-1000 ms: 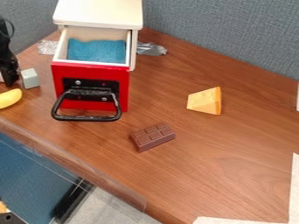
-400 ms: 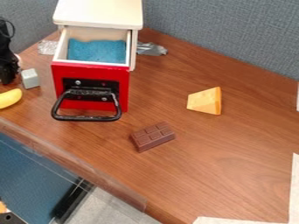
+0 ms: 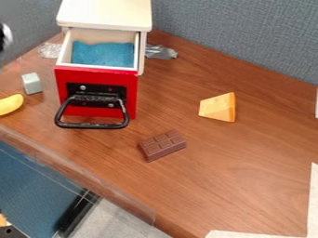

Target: Put the white object inside the drawer

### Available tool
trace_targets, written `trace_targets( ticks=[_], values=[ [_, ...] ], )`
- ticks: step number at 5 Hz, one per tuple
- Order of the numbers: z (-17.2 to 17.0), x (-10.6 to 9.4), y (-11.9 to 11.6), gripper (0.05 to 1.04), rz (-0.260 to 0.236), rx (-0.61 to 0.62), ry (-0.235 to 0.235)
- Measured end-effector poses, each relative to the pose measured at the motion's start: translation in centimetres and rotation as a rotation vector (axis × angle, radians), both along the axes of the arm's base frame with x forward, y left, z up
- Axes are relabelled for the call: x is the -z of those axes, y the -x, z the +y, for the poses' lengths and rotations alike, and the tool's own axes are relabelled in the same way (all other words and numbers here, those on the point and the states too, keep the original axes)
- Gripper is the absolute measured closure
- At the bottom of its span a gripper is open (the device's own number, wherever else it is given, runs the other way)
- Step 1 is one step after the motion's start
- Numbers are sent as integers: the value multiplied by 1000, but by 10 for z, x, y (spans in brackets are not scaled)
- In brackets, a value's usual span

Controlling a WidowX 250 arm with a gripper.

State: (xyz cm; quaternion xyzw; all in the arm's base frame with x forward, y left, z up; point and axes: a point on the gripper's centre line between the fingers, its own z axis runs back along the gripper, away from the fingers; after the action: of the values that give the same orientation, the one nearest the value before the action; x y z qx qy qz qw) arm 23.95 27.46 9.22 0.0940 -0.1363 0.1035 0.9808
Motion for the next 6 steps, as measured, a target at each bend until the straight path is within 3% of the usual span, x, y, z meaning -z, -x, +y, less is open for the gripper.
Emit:
trace_targets(
  ticks=[2,3,5,6],
  values=[
    [-27,-40,0,497,-56,60,19],
    [-66,-58,-7,497,-75,155,39],
    [-106,-62,-22,497,-68,215,41],
    [-115,-45,-36,497,-40,205,33]
  ],
)
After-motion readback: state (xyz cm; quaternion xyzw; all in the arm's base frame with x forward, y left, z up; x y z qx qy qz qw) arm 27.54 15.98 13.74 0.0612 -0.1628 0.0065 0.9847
